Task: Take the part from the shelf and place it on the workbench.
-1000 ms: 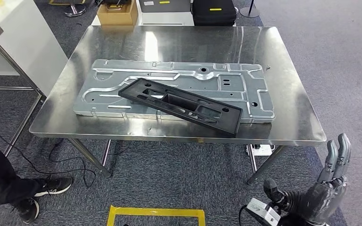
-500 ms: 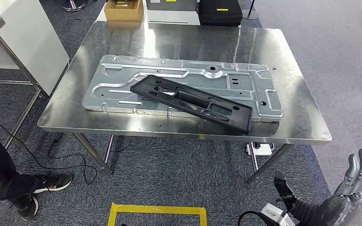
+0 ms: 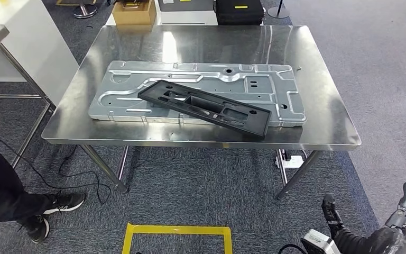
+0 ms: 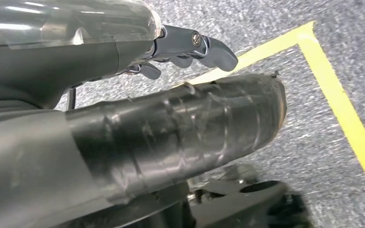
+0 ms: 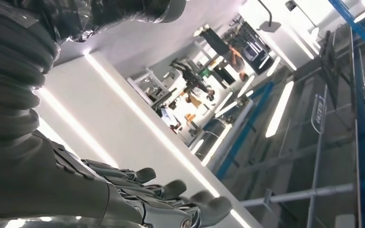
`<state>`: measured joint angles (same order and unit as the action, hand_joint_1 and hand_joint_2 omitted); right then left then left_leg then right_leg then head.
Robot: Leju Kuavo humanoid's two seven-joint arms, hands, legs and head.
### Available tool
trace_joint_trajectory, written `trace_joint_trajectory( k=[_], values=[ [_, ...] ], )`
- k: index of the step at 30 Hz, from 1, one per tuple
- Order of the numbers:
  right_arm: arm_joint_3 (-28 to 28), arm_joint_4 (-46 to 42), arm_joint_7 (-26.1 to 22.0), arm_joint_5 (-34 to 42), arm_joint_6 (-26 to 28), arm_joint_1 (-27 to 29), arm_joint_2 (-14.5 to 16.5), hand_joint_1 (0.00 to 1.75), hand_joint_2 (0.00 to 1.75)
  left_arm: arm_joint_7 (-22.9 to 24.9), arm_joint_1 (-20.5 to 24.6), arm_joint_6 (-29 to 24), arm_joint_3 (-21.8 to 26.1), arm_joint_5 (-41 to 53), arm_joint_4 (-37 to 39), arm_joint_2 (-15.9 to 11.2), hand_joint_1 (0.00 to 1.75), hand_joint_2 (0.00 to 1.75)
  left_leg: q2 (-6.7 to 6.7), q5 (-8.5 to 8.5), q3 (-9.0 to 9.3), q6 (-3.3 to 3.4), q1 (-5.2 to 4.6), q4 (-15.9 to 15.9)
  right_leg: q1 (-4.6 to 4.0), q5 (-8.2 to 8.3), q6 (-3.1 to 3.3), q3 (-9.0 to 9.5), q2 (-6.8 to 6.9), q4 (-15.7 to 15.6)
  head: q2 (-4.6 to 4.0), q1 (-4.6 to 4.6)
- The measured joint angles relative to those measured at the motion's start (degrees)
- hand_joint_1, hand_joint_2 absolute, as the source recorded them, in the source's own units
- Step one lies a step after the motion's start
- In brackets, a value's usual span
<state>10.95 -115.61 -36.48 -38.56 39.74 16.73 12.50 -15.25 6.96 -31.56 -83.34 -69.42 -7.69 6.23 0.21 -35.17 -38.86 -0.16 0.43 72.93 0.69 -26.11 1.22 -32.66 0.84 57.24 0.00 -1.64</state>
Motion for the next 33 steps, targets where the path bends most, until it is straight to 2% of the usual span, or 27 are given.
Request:
trace_joint_trajectory(
  k=[1,2,4,5,6,9,10,11,12,14,15,16,17,18,20,21,22,24,25,26,27,28,29,30,31,32,33],
  values=[
    [0.02,0.17,0.06,0.01,0.0,0.02,0.0,0.0,1.31,-0.01,-0.01,0.0,0.0,0.0,0.0,0.0,0.0,0.0,0.0,-0.27,0.37,-0.06,0.02,0.83,-0.02,0.31,-0.07,-0.59,0.03,0.19,0.0,0.0],
    [0.02,0.34,0.16,0.07,0.0,0.05,0.0,0.0,0.87,-0.01,0.0,0.0,-0.01,0.0,0.0,0.0,0.0,0.0,-0.01,0.55,2.01,-0.05,0.04,-0.81,-0.02,0.58,-0.18,-1.14,0.03,0.44,0.0,0.0],
    [0.02,0.67,0.37,0.31,0.0,0.14,0.0,0.0,0.0,-0.01,0.12,0.0,-0.01,0.0,0.0,-0.02,0.0,0.0,-0.04,3.08,7.43,0.24,0.06,-8.82,-0.03,0.98,-0.53,-2.03,0.05,1.09,0.0,0.01],
    [0.02,0.82,0.45,0.51,0.0,0.18,0.0,0.0,0.0,-0.02,0.21,-0.01,-0.01,0.0,0.0,-0.03,0.0,0.0,-0.02,4.02,9.58,0.54,-0.03,-12.41,-0.11,1.14,-0.76,-2.32,0.06,1.44,0.0,-0.02],
    [0.02,0.93,0.48,0.7,0.0,0.2,0.01,0.0,0.0,-0.02,0.3,-0.01,-0.01,0.0,0.0,-0.04,0.0,0.0,0.01,4.46,10.74,0.88,-0.13,-14.57,-0.19,1.34,-1.06,-2.5,0.08,1.68,0.0,-0.03],
    [0.03,1.15,0.48,1.3,0.0,0.29,0.04,0.0,0.0,-0.01,0.24,-0.02,-0.02,-0.02,0.0,-0.04,0.0,0.0,0.06,5.4,10.64,2.03,-0.31,-15.39,-0.28,2.21,-2.17,-2.68,0.06,1.61,0.0,-0.09],
    [0.03,1.19,0.44,1.5,0.0,0.38,0.05,0.0,0.0,0.01,0.2,-0.02,-0.02,-0.03,0.0,-0.06,0.0,0.0,-0.02,5.94,10.43,2.45,-0.22,-15.56,-0.21,1.9,-2.52,-2.92,-0.07,1.86,0.0,-0.11],
    [0.03,1.21,0.39,1.68,0.0,0.47,0.06,0.0,0.0,0.02,0.21,-0.02,-0.02,-0.05,0.0,-0.08,0.0,0.0,-0.12,6.55,10.05,2.92,-0.12,-15.78,-0.13,0.71,-2.81,-3.44,-0.23,2.88,0.0,-0.14],
    [0.03,1.24,0.34,1.8,0.0,0.54,0.07,0.0,0.0,0.02,0.25,-0.02,-0.02,-0.06,0.0,-0.09,0.0,0.0,-0.24,7.17,9.54,3.32,-0.01,-15.94,-0.03,-1.42,-3.06,-4.29,-0.4,4.99,0.0,-0.16],
    [0.02,1.39,0.27,1.96,0.0,0.69,0.07,0.0,0.0,0.02,0.28,-0.02,-0.02,-0.06,0.0,-0.1,0.0,0.0,-0.38,8.15,8.2,3.74,-0.07,-15.87,0.13,-6.8,-3.46,-6.46,-0.55,11.9,0.0,-0.17],
    [0.02,1.49,0.24,2.03,0.0,0.79,0.08,0.0,0.0,0.02,0.24,-0.02,-0.02,-0.07,0.0,-0.13,0.0,0.0,-0.42,8.61,7.5,3.76,-0.11,-15.8,0.18,-8.44,-3.62,-7.06,-0.55,15.02,0.0,-0.17],
    [0.02,1.57,0.2,2.1,0.0,0.9,0.11,0.0,0.0,0.02,0.21,-0.02,-0.02,-0.07,0.0,-0.17,0.0,0.0,-0.45,9.02,6.83,3.7,-0.15,-15.7,0.2,-8.94,-3.7,-6.88,-0.55,16.65,0.0,-0.17],
    [0.02,1.63,0.17,2.19,0.0,1.0,0.14,0.0,0.0,0.03,0.18,-0.02,-0.02,-0.08,0.0,-0.21,0.0,0.0,-0.45,9.4,6.2,3.6,-0.17,-15.57,0.2,-8.32,-3.69,-5.63,-0.55,16.14,0.0,-0.17],
    [0.02,1.67,0.14,2.27,0.0,1.05,0.19,0.0,0.0,0.03,0.18,-0.02,-0.02,-0.09,0.0,-0.25,0.0,0.0,-0.43,9.72,5.66,3.47,-0.17,-15.4,0.2,-6.99,-3.56,-3.22,-0.56,13.31,0.0,-0.17],
    [0.02,1.68,0.1,2.37,0.0,1.04,0.27,0.0,0.0,0.03,0.2,-0.01,-0.02,-0.09,0.0,-0.25,0.0,0.0,-0.32,10.27,4.84,3.05,-0.21,-14.97,0.02,-5.05,-3.01,2.75,-0.68,4.84,0.0,-0.15],
    [0.02,1.67,0.04,2.39,0.0,1.07,0.32,0.0,0.0,0.03,0.21,0.01,-0.02,-0.09,0.0,-0.25,0.0,0.0,-0.27,10.54,4.62,2.74,-0.26,-14.84,-0.16,-4.57,-2.65,4.7,-0.76,1.75,0.0,-0.15],
    [0.02,1.66,-0.02,2.4,0.0,1.1,0.35,0.0,0.0,0.03,0.22,0.02,-0.02,-0.08,0.0,-0.25,0.0,0.0,-0.25,10.83,4.46,2.4,-0.28,-14.75,-0.36,-4.54,-2.31,5.61,-0.83,0.02,0.0,-0.17],
    [0.01,1.66,-0.15,2.42,0.0,1.23,0.47,0.0,0.0,0.02,0.2,0.02,-0.02,-0.08,0.0,-0.26,0.0,0.0,-0.23,11.48,4.31,1.64,-0.33,-14.9,-0.49,-4.04,-1.59,5.24,-0.86,-0.47,0.0,-0.22],
    [-0.01,1.66,-0.2,2.42,0.0,1.23,0.59,0.0,0.0,0.02,0.18,0.02,-0.02,-0.08,0.0,-0.27,0.0,0.0,-0.19,11.28,4.05,1.28,-0.29,-14.68,-0.37,-3.68,-1.19,4.93,-0.76,-0.72,0.0,-0.24],
    [-0.03,1.67,-0.24,2.42,-0.01,1.25,0.72,0.0,0.0,0.02,0.15,0.02,-0.02,-0.09,0.0,-0.29,0.0,0.0,-0.16,10.2,3.6,0.93,-0.26,-13.83,-0.22,-3.16,-0.72,4.47,-0.64,-0.86,0.0,-0.19],
    [-0.06,1.67,-0.3,2.41,-0.01,1.26,0.85,0.0,0.0,0.01,0.13,0.02,-0.02,-0.11,0.0,-0.31,0.0,0.0,-0.13,8.22,2.85,0.61,-0.22,-11.93,-0.06,-2.61,-0.3,3.91,-0.51,-1.03,0.0,-0.14],
    [-0.09,1.67,-0.36,2.4,-0.02,1.28,0.95,0.0,0.0,0.0,0.13,0.02,-0.02,-0.13,0.0,-0.32,0.0,0.0,-0.12,5.44,1.81,0.35,-0.12,-8.87,-0.05,-2.12,-0.01,3.27,-0.37,-1.03,0.0,-0.09],
    [-0.11,1.67,-0.43,2.4,-0.02,1.31,1.02,0.0,0.0,-0.01,0.12,0.02,-0.02,-0.15,0.0,-0.33,0.0,0.0,-0.14,2.77,0.77,0.11,-0.08,-5.17,-0.1,-1.66,0.17,2.58,-0.29,-0.97,0.0,-0.04],
    [-0.14,1.68,-0.5,2.4,-0.01,1.34,1.1,0.0,0.0,-0.02,0.11,0.02,-0.02,-0.17,0.0,-0.34,0.0,0.0,-0.14,0.95,0.01,-0.05,-0.05,-1.77,-0.15,-1.19,0.2,1.87,-0.22,-0.87,0.0,-0.04],
    [-0.16,1.69,-0.56,2.4,-0.01,1.35,1.18,0.0,0.0,-0.03,0.11,0.02,-0.02,-0.19,0.0,-0.36,0.0,0.0,-0.15,0.32,-0.1,-0.15,-0.04,0.46,-0.2,-0.74,0.17,1.17,-0.16,-0.71,0.0,-0.03],
    [-0.17,1.7,-0.61,2.42,-0.01,1.36,1.25,0.0,0.0,-0.03,0.1,0.02,-0.02,-0.21,0.0,-0.37,0.0,0.0,-0.15,0.98,0.81,-0.16,-0.04,0.67,-0.22,-0.34,0.09,0.47,-0.12,-0.47,0.0,-0.03],
    [-0.19,1.71,-0.66,2.45,-0.01,1.37,1.3,0.0,0.0,-0.03,0.1,0.02,-0.02,-0.24,0.0,-0.38,0.0,0.0,-0.16,2.42,2.75,-0.06,-0.04,-1.22,-0.23,0.0,-0.03,-0.19,-0.1,-0.16,0.0,-0.03]
  ],
)
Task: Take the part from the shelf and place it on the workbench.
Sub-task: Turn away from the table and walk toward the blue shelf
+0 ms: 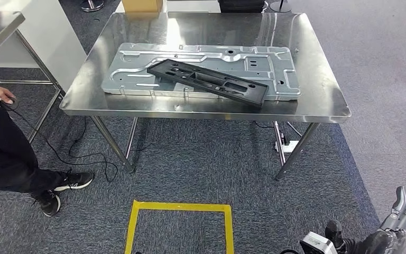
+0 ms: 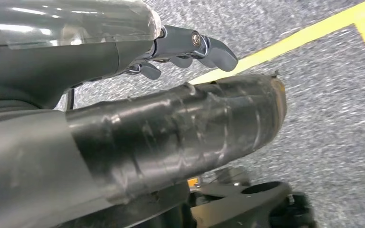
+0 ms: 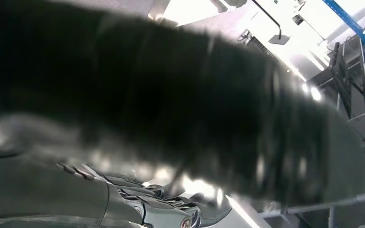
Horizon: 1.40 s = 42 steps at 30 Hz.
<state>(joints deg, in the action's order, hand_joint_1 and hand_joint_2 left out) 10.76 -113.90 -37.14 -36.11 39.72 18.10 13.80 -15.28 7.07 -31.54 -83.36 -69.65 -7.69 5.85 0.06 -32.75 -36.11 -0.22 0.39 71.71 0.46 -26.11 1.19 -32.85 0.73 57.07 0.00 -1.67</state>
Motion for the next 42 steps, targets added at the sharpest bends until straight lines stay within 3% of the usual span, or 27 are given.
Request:
trace_joint_trajectory(
  k=[1,3,5,7,8,10,12,13,14,15,17,19,21,23,25,27,28,29,30,31,33,35,38,39,40,42],
  values=[
    [-0.01,-0.01,-0.04,0.04,0.0,0.0,0.04,0.0,0.0,0.0,0.02,0.0,0.0,-0.02,0.0,-0.01,0.0,0.0,0.0,1.49,2.82,0.19,-0.01,-3.61,-0.01,0.28,-0.14,-0.58,0.01,0.36,0.0,0.01],
    [-0.02,-0.03,-0.13,0.12,0.01,0.01,0.1,0.0,0.0,-0.01,0.15,-0.01,0.0,-0.02,0.0,-0.08,0.0,0.0,0.03,2.31,8.14,0.82,-0.22,-11.5,-0.14,0.78,-0.59,-1.48,0.02,1.0,0.0,0.0],
    [-0.04,-0.05,-0.19,0.14,0.01,0.01,0.13,0.0,0.0,-0.02,0.22,-0.02,0.0,-0.02,0.0,-0.14,0.0,0.0,0.07,1.71,9.84,1.48,-0.47,-14.94,-0.24,1.35,-1.2,-1.84,0.07,1.27,0.0,-0.03],
    [-0.05,-0.07,-0.23,0.15,0.01,0.07,0.14,0.0,0.0,-0.03,0.12,-0.02,0.0,-0.04,0.0,-0.14,0.0,0.0,-0.02,2.31,9.34,2.27,-0.33,-15.32,-0.25,1.71,-1.88,-1.99,0.01,1.4,0.0,-0.07],
    [-0.04,-0.07,-0.26,0.16,0.01,0.16,0.15,0.0,0.0,-0.03,0.09,-0.02,0.0,-0.08,0.0,-0.14,0.0,0.0,-0.12,2.76,9.04,2.75,-0.21,-15.44,-0.21,1.0,-2.17,-2.29,-0.11,1.93,0.0,-0.08],
    [-0.03,-0.07,-0.28,0.19,0.01,0.36,0.22,0.0,0.0,-0.05,0.1,-0.02,0.0,-0.17,0.0,-0.14,0.0,0.0,-0.41,3.78,8.05,3.63,-0.04,-15.63,0.0,-3.32,-2.65,-3.8,-0.36,6.07,0.0,-0.1],
    [-0.03,-0.07,-0.28,0.26,0.01,0.48,0.28,0.0,0.0,-0.07,0.1,-0.02,0.0,-0.25,0.0,-0.14,0.0,0.0,-0.55,4.68,6.83,3.95,-0.11,-15.51,0.16,-8.27,-3.02,-5.79,-0.44,13.05,0.0,-0.1],
    [-0.03,-0.06,-0.27,0.28,0.01,0.54,0.28,0.0,0.0,-0.08,0.08,-0.02,0.0,-0.27,0.0,-0.15,0.0,0.0,-0.59,5.1,6.2,3.91,-0.14,-15.35,0.26,-9.15,-3.16,-6.17,-0.44,15.6,0.0,-0.1],
    [-0.03,-0.04,-0.18,0.31,0.01,0.64,0.29,0.0,0.0,-0.08,0.07,-0.02,0.0,-0.31,0.0,-0.16,0.0,0.0,-0.61,5.46,5.58,3.82,-0.15,-15.11,0.35,-8.85,-3.25,-5.75,-0.44,16.5,0.0,-0.09],
    [-0.03,0.01,0.02,0.35,0.01,0.73,0.29,0.0,0.0,-0.06,0.06,-0.02,0.0,-0.34,0.0,-0.17,0.0,0.0,-0.61,5.74,4.98,3.71,-0.14,-14.82,0.44,-7.59,-3.26,-4.24,-0.44,15.22,0.0,-0.09],
    [-0.03,0.14,0.58,0.49,0.01,0.83,0.29,0.0,0.0,-0.02,0.06,-0.01,0.0,-0.38,0.0,-0.15,0.0,0.0,-0.58,6.08,3.95,3.4,-0.13,-14.14,0.56,-5.05,-3.09,1.14,-0.48,7.64,0.0,-0.09],
    [-0.03,0.24,0.98,0.61,0.01,0.88,0.3,0.0,0.0,0.0,0.08,-0.01,0.0,-0.38,0.0,-0.13,0.0,0.0,-0.53,6.45,3.34,2.85,-0.22,-13.62,0.3,-4.29,-2.73,4.93,-0.59,1.45,0.0,-0.09],
    [-0.03,0.35,1.26,0.74,0.01,0.97,0.3,0.0,0.0,0.01,0.09,-0.01,0.0,-0.39,0.0,-0.14,0.0,0.0,-0.52,6.98,3.04,2.08,-0.26,-13.51,-0.07,-4.22,-2.22,5.15,-0.68,0.32,0.0,-0.08],
    [-0.03,0.62,1.88,1.02,0.01,1.01,0.31,0.0,0.0,0.02,0.05,0.0,-0.01,-0.44,0.0,-0.14,0.0,0.0,-0.43,6.69,2.59,1.35,-0.2,-13.06,0.11,-3.6,-1.35,4.54,-0.57,-0.05,0.0,-0.08],
    [-0.03,1.02,2.53,1.4,0.01,1.04,0.32,0.0,0.0,0.03,0.01,-0.02,-0.02,-0.49,0.0,-0.14,0.0,0.0,-0.3,3.29,1.18,0.79,-0.1,-9.62,0.33,-2.69,-0.35,3.67,-0.36,-0.3,0.0,-0.04],
    [-0.02,1.44,2.75,1.79,0.0,1.14,0.33,0.0,0.0,0.05,0.01,-0.02,-0.03,-0.57,0.0,-0.14,0.0,0.0,-0.27,-1.79,-1.14,0.4,-0.01,-2.57,0.18,-1.87,0.13,2.46,-0.19,-0.16,0.0,-0.01],
    [-0.01,1.67,2.78,1.92,-0.01,1.19,0.34,0.0,0.0,0.06,-0.01,-0.02,-0.04,-0.6,0.0,-0.14,0.0,0.0,-0.28,-3.36,-2.02,0.26,0.0,0.81,0.09,-1.44,0.17,1.76,-0.15,-0.04,0.0,-0.01],
    [0.01,1.87,2.78,2.04,0.0,1.23,0.34,0.0,0.0,0.07,-0.04,-0.02,-0.05,-0.62,0.0,-0.14,0.0,0.0,-0.28,-3.74,-2.17,0.2,0.01,2.8,0.01,-1.03,0.16,1.07,-0.12,0.12,0.0,0.0],
    [0.02,2.04,2.79,2.11,0.01,1.26,0.34,0.0,0.0,0.08,-0.06,-0.02,-0.07,-0.63,0.0,-0.14,0.0,0.0,-0.28,-2.99,-1.36,0.21,0.01,2.84,-0.05,-0.66,0.1,0.42,-0.11,0.31,0.0,0.0],
    [0.03,2.22,2.79,2.15,0.01,1.28,0.34,0.0,0.0,0.09,-0.07,-0.02,-0.08,-0.63,0.0,-0.14,0.0,0.0,-0.28,-1.37,0.59,0.31,0.01,0.58,-0.08,-0.37,0.0,-0.17,-0.11,0.55,0.0,0.01],
    [0.03,2.44,2.79,2.25,0.01,1.32,0.34,0.0,0.0,0.09,0.01,-0.02,-0.1,-0.63,0.0,-0.14,0.0,0.0,-0.27,1.22,6.36,0.8,-0.13,-7.93,-0.18,0.07,-0.35,-1.09,-0.12,1.2,0.0,0.01],
    [0.02,2.51,2.78,2.43,0.01,1.37,0.34,0.0,0.0,0.06,0.13,-0.03,-0.15,-0.63,0.0,-0.14,0.0,0.0,-0.22,1.48,9.87,1.35,-0.4,-13.97,-0.29,0.59,-0.91,-1.65,-0.09,1.7,0.0,-0.02],
    [-0.04,2.51,2.83,3.04,0.01,1.48,0.34,0.0,0.0,0.0,0.04,-0.04,-0.23,-0.75,0.0,-0.13,0.0,0.0,-0.26,1.9,9.57,2.3,-0.43,-15.22,-0.28,1.31,-1.95,-1.95,-0.08,1.81,0.0,-0.06],
    [-0.05,2.51,2.9,3.39,0.01,1.56,0.34,0.0,0.0,0.0,0.02,-0.04,-0.25,-0.81,0.0,-0.12,0.0,0.0,-0.35,2.41,9.27,2.74,-0.3,-15.37,-0.24,0.6,-2.28,-2.25,-0.18,2.37,0.0,-0.08],
    [-0.05,2.52,3.01,3.81,0.0,1.64,0.34,0.0,0.0,0.0,0.03,-0.04,-0.26,-0.84,0.0,-0.11,0.0,0.0,-0.47,2.98,8.83,3.2,-0.15,-15.56,-0.18,-1.06,-2.6,-2.86,-0.29,3.89,0.0,-0.09],
    [-0.07,2.54,3.46,4.95,-0.04,1.78,0.29,0.0,0.0,0.0,0.07,-0.04,-0.26,-0.85,0.0,-0.1,0.0,0.0,-0.64,4.0,7.58,3.72,-0.14,-15.55,0.07,-6.29,-3.14,-5.03,-0.47,10.19,0.0,-0.11]
  ],
)
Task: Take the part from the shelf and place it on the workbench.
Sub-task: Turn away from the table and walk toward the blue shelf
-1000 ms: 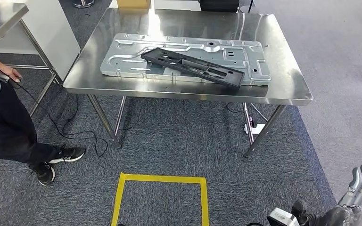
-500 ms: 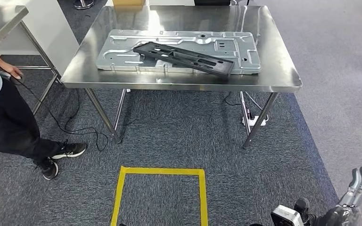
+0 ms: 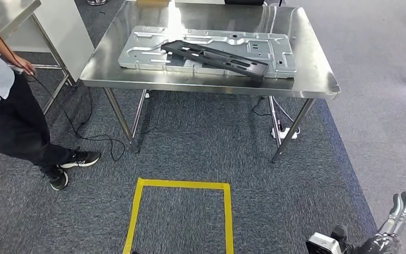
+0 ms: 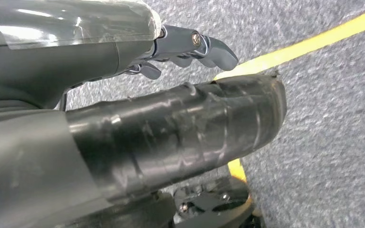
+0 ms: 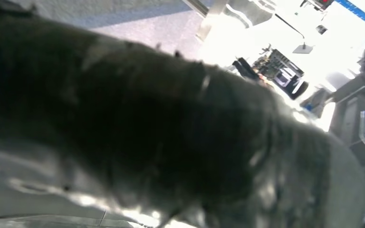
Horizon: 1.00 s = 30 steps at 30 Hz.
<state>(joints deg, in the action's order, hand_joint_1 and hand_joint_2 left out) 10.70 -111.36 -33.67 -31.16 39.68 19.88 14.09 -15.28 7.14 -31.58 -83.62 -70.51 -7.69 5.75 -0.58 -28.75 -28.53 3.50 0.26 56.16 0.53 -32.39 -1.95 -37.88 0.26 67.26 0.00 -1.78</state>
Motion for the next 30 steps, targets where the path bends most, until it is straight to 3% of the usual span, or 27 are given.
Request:
trace_joint_trajectory(
  k=[1,2,3,4,6,8,11,12,14,16,17,18,19,21,23,24,27,28,30],
  values=[
    [-0.01,0.03,0.28,0.69,-0.07,0.06,-0.08,0.0,0.0,0.01,-0.01,0.0,0.0,-0.01,0.0,0.01,0.0,0.0,-0.05,0.45,-0.68,0.07,-0.03,0.12,0.11,-2.1,-0.21,-1.05,-0.02,3.68,0.0,0.01],
    [-0.03,0.08,0.55,1.47,-0.2,0.13,-0.19,0.0,0.0,0.01,-0.04,0.0,0.0,-0.02,0.0,0.02,0.0,0.0,-0.08,0.87,-1.37,0.05,-0.06,0.29,0.2,-3.07,-0.37,-1.56,-0.02,6.37,0.0,0.01],
    [-0.04,0.16,0.81,2.36,-0.47,0.21,-0.34,0.0,0.0,0.02,-0.06,0.0,0.0,-0.05,0.0,0.02,0.0,0.0,-0.09,1.25,-2.04,-0.02,-0.06,0.51,0.3,-2.73,-0.46,-1.11,-0.01,7.18,0.0,0.02],
    [-0.06,0.28,1.05,3.34,-0.9,0.27,-0.52,0.0,0.0,0.02,-0.08,0.0,-0.01,-0.08,0.0,0.02,0.0,0.0,-0.09,1.57,-2.69,-0.13,-0.05,0.79,0.38,-1.4,-0.48,0.49,-0.01,5.69,0.0,0.02],
    [-0.08,0.51,1.45,5.33,-2.12,0.3,-0.83,0.0,0.0,0.02,-0.08,0.0,-0.04,-0.13,0.0,0.02,0.0,0.0,-0.05,2.04,-3.75,-0.46,-0.07,1.41,0.47,1.18,-0.3,6.15,-0.03,-2.27,0.0,0.02],
    [-0.05,0.78,1.62,7.03,-3.51,0.33,-1.03,0.0,0.0,0.02,-0.06,0.0,-0.1,-0.21,0.0,0.02,0.0,0.0,0.02,2.43,-4.31,-1.02,-0.19,1.94,0.24,1.74,0.24,10.03,-0.16,-8.68,0.0,0.04],
    [0.16,1.29,1.39,8.62,-5.11,0.48,-1.15,0.0,0.0,0.01,-0.05,-0.01,-0.17,-0.42,0.0,0.02,0.0,0.0,0.06,3.07,-4.71,-2.16,-0.19,2.14,0.0,2.12,1.39,9.9,-0.21,-10.09,0.0,0.04],
    [0.27,1.44,1.27,8.87,-5.45,0.49,-1.17,0.0,0.0,0.01,-0.09,-0.01,-0.21,-0.5,0.0,0.01,0.0,0.0,0.12,2.43,-5.1,-2.49,-0.13,2.65,0.08,2.54,1.95,9.55,-0.15,-10.25,0.0,0.05],
    [0.44,1.68,1.04,9.2,-5.96,0.5,-1.19,0.0,0.0,0.0,-0.15,-0.02,-0.27,-0.61,0.0,0.0,0.0,0.0,0.26,-1.42,-6.69,-2.98,-0.02,6.54,0.29,3.61,2.93,8.53,0.02,-10.56,0.0,0.08],
    [0.56,1.87,0.82,9.4,-6.26,0.54,-1.2,0.0,0.0,-0.02,-0.17,-0.02,-0.32,-0.62,0.0,0.0,0.0,0.0,0.32,-6.44,-8.81,-3.27,0.05,13.56,0.12,4.53,3.24,7.24,0.08,-10.43,0.0,0.09],
    [0.64,1.98,0.71,9.46,-6.35,0.56,-1.2,0.0,0.0,-0.05,-0.17,-0.02,-0.35,-0.62,0.0,0.0,0.0,0.0,0.32,-7.65,-9.33,-3.35,0.07,16.42,0.02,4.95,3.25,6.57,0.09,-10.29,0.0,0.09],
    [0.74,2.09,0.63,9.49,-6.4,0.56,-1.2,0.0,0.0,-0.09,-0.18,-0.02,-0.39,-0.63,0.0,0.0,0.0,0.0,0.32,-7.65,-9.01,-3.33,0.06,17.62,-0.08,5.33,3.23,5.92,0.1,-10.11,0.0,0.09],
    [0.83,2.16,0.58,9.51,-6.45,0.57,-1.2,0.0,0.0,-0.15,-0.18,-0.02,-0.42,-0.63,0.0,0.0,0.0,0.0,0.32,-6.54,-7.6,-3.2,0.05,16.6,-0.18,5.65,3.17,5.34,0.11,-9.91,0.0,0.09],
    [0.93,2.23,0.5,9.54,-6.58,0.57,-1.2,0.0,0.0,-0.28,-0.13,-0.02,-0.47,-0.64,0.0,-0.02,0.0,0.0,0.33,-3.6,-2.17,-2.54,-0.08,9.01,-0.33,6.15,2.99,4.53,0.1,-9.42,0.0,0.09],
    [0.98,2.23,0.32,9.54,-6.9,0.56,-1.2,0.0,0.0,-0.4,-0.05,-0.02,-0.52,-0.64,0.0,-0.06,0.0,0.0,0.34,-2.57,2.15,-1.86,-0.38,1.82,-0.48,6.64,2.56,4.03,0.1,-8.99,0.0,0.08],
    [0.99,2.23,0.17,9.54,-7.07,0.56,-1.2,0.0,0.0,-0.44,-0.03,-0.02,-0.55,-0.64,0.0,-0.09,0.0,0.0,0.35,-2.68,2.85,-1.66,-0.53,0.3,-0.47,6.93,2.25,3.85,0.13,-8.88,0.0,0.08],
    [1.1,2.21,-0.5,9.59,-7.46,0.59,-1.19,0.0,0.0,-0.5,-0.1,-0.01,-0.63,-0.72,0.0,-0.06,0.0,0.0,0.22,-1.65,2.25,-0.91,-0.34,-0.51,-0.48,7.28,1.24,3.4,0.05,-8.67,0.0,0.04],
    [1.2,2.19,-0.7,9.68,-7.55,0.62,-1.19,0.0,0.0,-0.51,-0.08,-0.01,-0.63,-0.73,0.0,-0.05,0.0,0.0,0.11,-1.05,1.85,-0.45,-0.15,-0.77,-0.46,6.11,0.96,2.87,-0.07,-7.65,0.0,0.01],
    [1.44,2.17,-0.93,9.89,-7.69,0.68,-1.2,0.0,0.0,-0.63,-0.06,0.01,-0.64,-0.68,0.0,-0.07,0.0,0.0,-0.07,-0.08,0.71,0.17,-0.02,-0.98,-0.21,1.48,0.42,0.82,-0.26,-2.29,0.0,-0.04]
  ],
)
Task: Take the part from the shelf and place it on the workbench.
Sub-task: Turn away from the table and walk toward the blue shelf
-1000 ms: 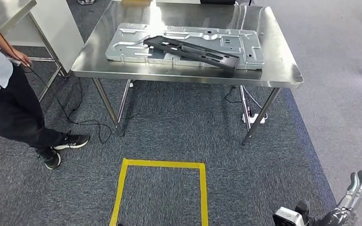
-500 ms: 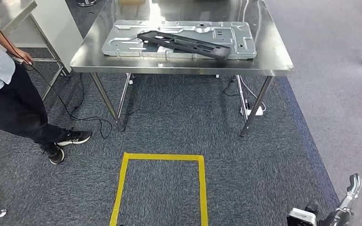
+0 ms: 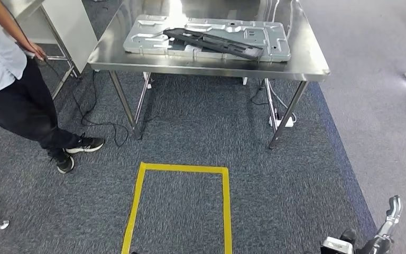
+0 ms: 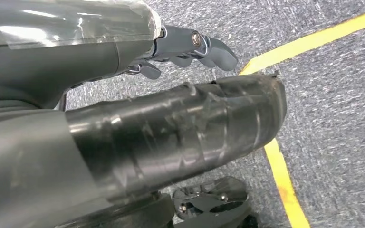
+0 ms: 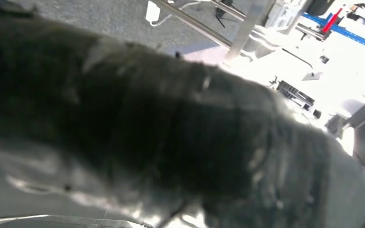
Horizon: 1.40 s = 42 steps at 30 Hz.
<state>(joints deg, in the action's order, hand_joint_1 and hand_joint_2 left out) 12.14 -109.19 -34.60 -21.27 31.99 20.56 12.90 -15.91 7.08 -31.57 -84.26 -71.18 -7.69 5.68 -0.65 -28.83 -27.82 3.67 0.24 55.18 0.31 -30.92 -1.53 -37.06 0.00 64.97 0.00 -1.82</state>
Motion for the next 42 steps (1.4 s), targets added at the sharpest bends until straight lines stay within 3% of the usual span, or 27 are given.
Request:
trace_joint_trajectory(
  k=[1,2,3,4,6,8,9,12,13,15,17,18,19,20,23,25,27,29,32,33,34,35,37,39,42],
  values=[
    [0.13,0.01,-0.1,0.09,-0.1,0.01,0.0,0.0,0.0,-0.13,-0.03,0.0,-0.01,0.03,0.0,0.0,0.0,0.0,-0.04,0.36,-0.61,0.12,-0.03,0.05,0.19,-2.37,-0.25,-1.22,-0.01,3.77,0.0,0.0],
    [0.22,0.02,-0.19,0.17,-0.25,0.05,0.0,0.0,0.0,-0.26,-0.07,-0.01,-0.01,0.04,0.0,0.0,0.0,0.0,-0.08,0.68,-1.16,0.07,-0.07,0.15,0.35,-3.71,-0.51,-2.08,0.0,7.05,0.0,0.0],
    [0.31,0.03,-0.3,0.29,-0.45,0.09,0.0,0.0,0.0,-0.37,-0.11,-0.02,-0.02,0.03,0.0,0.0,0.0,0.0,-0.11,0.97,-1.65,-0.02,-0.09,0.27,0.48,-3.89,-0.7,-2.19,0.01,8.79,0.0,0.01],
    [0.37,0.05,-0.38,0.42,-0.67,0.12,0.0,0.0,0.0,-0.42,-0.12,-0.04,-0.02,0.01,0.0,0.0,0.0,0.0,-0.12,1.22,-2.04,-0.13,-0.09,0.46,0.6,-2.98,-0.81,-1.11,0.01,8.22,0.0,0.01],
    [0.43,0.08,-0.5,0.62,-1.11,0.15,0.0,0.0,0.0,-0.43,-0.12,-0.09,-0.02,-0.04,0.0,0.03,0.0,0.0,-0.1,1.51,-2.63,-0.36,-0.06,1.03,0.79,-0.12,-0.73,4.05,0.04,0.89,0.0,0.01],
    [0.46,0.1,-0.58,0.69,-1.47,0.16,0.02,0.0,0.0,-0.44,-0.09,-0.13,-0.02,-0.09,0.0,0.05,0.0,0.0,-0.04,1.69,-3.09,-0.78,-0.17,1.62,0.6,1.11,-0.3,8.5,0.01,-6.27,0.0,0.02],
    [0.47,0.12,-0.61,0.7,-1.59,0.19,0.05,0.0,0.0,-0.45,-0.07,-0.15,-0.02,-0.11,0.0,0.05,0.0,0.0,-0.02,1.8,-3.26,-1.03,-0.23,1.82,0.46,1.04,-0.04,9.28,-0.01,-7.88,0.0,0.01],
    [0.61,0.15,-0.67,0.71,-1.71,0.27,0.14,0.0,0.0,-0.47,-0.07,-0.16,-0.03,-0.13,0.0,0.05,0.0,0.0,0.02,2.18,-3.64,-2.14,-0.22,1.94,0.38,1.41,1.03,8.78,-0.03,-8.44,0.0,0.02],
    [0.66,0.15,-0.68,0.71,-1.73,0.28,0.19,0.0,0.0,-0.48,-0.07,-0.16,-0.04,-0.13,0.0,0.05,0.0,0.0,0.07,1.67,-3.98,-2.53,-0.15,2.45,0.48,1.73,1.53,8.61,-0.03,-8.61,0.0,0.06],
    [0.72,0.15,-0.71,0.69,-1.74,0.34,0.35,0.0,0.0,-0.49,-0.08,-0.16,-0.04,-0.14,0.0,0.05,0.0,0.0,0.17,-1.44,-5.84,-3.11,0.0,6.53,0.64,2.37,2.39,8.2,-0.02,-8.92,0.0,0.12],
    [0.76,0.16,-0.73,0.62,-1.74,0.46,0.46,0.0,0.0,-0.49,-0.12,-0.16,-0.04,-0.15,0.0,0.05,0.0,0.0,0.19,-5.65,-9.12,-3.51,0.08,14.43,0.48,2.79,2.7,7.49,-0.09,-8.81,0.0,0.16],
    [0.78,0.16,-0.73,0.58,-1.74,0.54,0.51,0.0,0.0,-0.49,-0.16,-0.16,-0.04,-0.18,0.0,0.05,0.0,0.0,0.19,-6.65,-10.27,-3.63,0.11,17.51,0.42,2.94,2.71,7.15,-0.19,-8.68,0.0,0.16],
    [0.81,0.16,-0.74,0.53,-1.74,0.59,0.56,0.0,0.0,-0.49,-0.2,-0.16,-0.04,-0.22,0.0,0.05,0.0,0.0,0.2,-6.61,-10.58,-3.67,0.12,18.9,0.38,3.06,2.68,6.85,-0.35,-8.48,0.0,0.16],
    [0.84,0.16,-0.76,0.47,-1.76,0.62,0.63,0.0,0.0,-0.49,-0.24,-0.16,-0.04,-0.25,0.0,0.05,0.0,0.0,0.24,-5.4,-9.66,-3.62,0.12,17.78,0.36,3.11,2.65,6.63,-0.57,-8.26,0.0,0.16],
    [0.88,0.16,-0.84,0.22,-1.81,0.63,0.91,0.0,0.0,-0.51,-0.27,-0.19,-0.04,-0.31,0.0,0.0,0.0,0.0,1.75,-0.63,-2.98,-2.84,0.09,6.02,0.31,3.17,2.32,6.21,-1.42,-7.64,0.0,0.14],
    [0.89,0.15,-0.88,0.07,-1.83,0.63,1.03,0.0,0.0,-0.57,-0.25,-0.24,-0.05,-0.37,0.0,-0.07,0.0,0.0,2.72,-0.09,-0.96,-2.43,-0.02,2.02,0.27,3.41,1.76,5.85,-1.98,-7.45,0.0,0.14],
    [0.94,0.15,-0.9,-0.02,-1.85,0.67,1.1,0.0,0.0,-0.63,-0.23,-0.3,-0.06,-0.45,0.0,-0.08,0.0,0.0,2.24,0.15,-1.03,-2.03,0.09,1.52,0.24,3.71,1.05,5.57,-2.51,-7.46,0.0,0.15],
    [1.14,0.15,-0.83,-0.05,-2.0,0.71,1.19,0.0,0.0,-0.7,-0.17,-0.42,-0.06,-0.49,0.0,-0.07,0.0,0.0,1.41,0.71,-1.14,-1.19,0.41,0.87,0.2,2.56,0.48,4.66,-2.11,-5.88,0.0,0.05],
    [1.6,0.47,-0.36,0.05,-2.61,0.67,1.3,0.0,0.0,-0.75,-0.25,-0.6,-0.06,-0.51,0.0,-0.05,0.0,0.0,0.1,1.15,-1.67,-0.47,0.45,0.64,0.44,-2.92,-0.12,-0.1,-0.82,3.95,0.0,-0.1],
    [1.79,0.73,-0.12,0.15,-2.85,0.68,1.33,0.0,0.0,-0.74,-0.34,-0.61,-0.06,-0.54,0.0,-0.05,0.0,0.0,-0.37,1.16,-1.88,-0.47,0.41,0.75,0.53,-4.07,-0.31,-1.59,-0.69,7.2,0.0,-0.1],
    [2.05,1.07,0.12,0.29,-3.11,0.69,1.38,0.0,0.0,-0.73,-0.4,-0.63,-0.06,-0.57,0.0,-0.05,0.0,0.0,-0.83,1.15,-2.03,-0.49,0.39,0.89,0.62,-4.13,-0.47,-2.2,-0.59,8.7,0.0,-0.09],
    [2.37,1.47,0.34,0.41,-3.43,0.68,1.45,0.0,0.0,-0.73,-0.43,-0.65,-0.06,-0.61,0.0,-0.05,0.0,0.0,-1.25,1.11,-2.12,-0.55,0.39,1.06,0.73,-3.07,-0.57,-1.62,-0.45,7.9,0.0,-0.09],
    [3.22,2.49,0.74,0.62,-4.22,0.51,1.64,0.0,0.0,-0.69,-0.39,-0.67,-0.06,-0.66,0.0,-0.03,0.0,0.0,-1.92,0.88,-2.15,-0.87,0.38,1.51,0.89,0.57,-0.52,2.45,0.69,0.47,0.0,-0.1],
    [4.35,3.86,0.92,0.75,-5.08,0.14,2.0,0.0,0.0,-0.6,-0.35,-0.67,-0.06,-0.73,0.0,-0.02,0.0,0.0,-2.39,0.56,-2.2,-1.46,0.13,1.99,0.63,2.52,-0.13,5.68,1.88,-5.87,0.0,-0.09],
    [6.82,6.1,0.63,0.68,-6.33,-0.31,2.93,0.0,0.0,-0.38,-0.34,-0.69,-0.08,-0.81,0.0,0.01,0.0,0.0,-2.96,0.46,-2.23,-2.39,-0.06,2.16,0.33,2.76,0.71,5.85,1.39,-6.99,0.0,-0.06]
  ],
)
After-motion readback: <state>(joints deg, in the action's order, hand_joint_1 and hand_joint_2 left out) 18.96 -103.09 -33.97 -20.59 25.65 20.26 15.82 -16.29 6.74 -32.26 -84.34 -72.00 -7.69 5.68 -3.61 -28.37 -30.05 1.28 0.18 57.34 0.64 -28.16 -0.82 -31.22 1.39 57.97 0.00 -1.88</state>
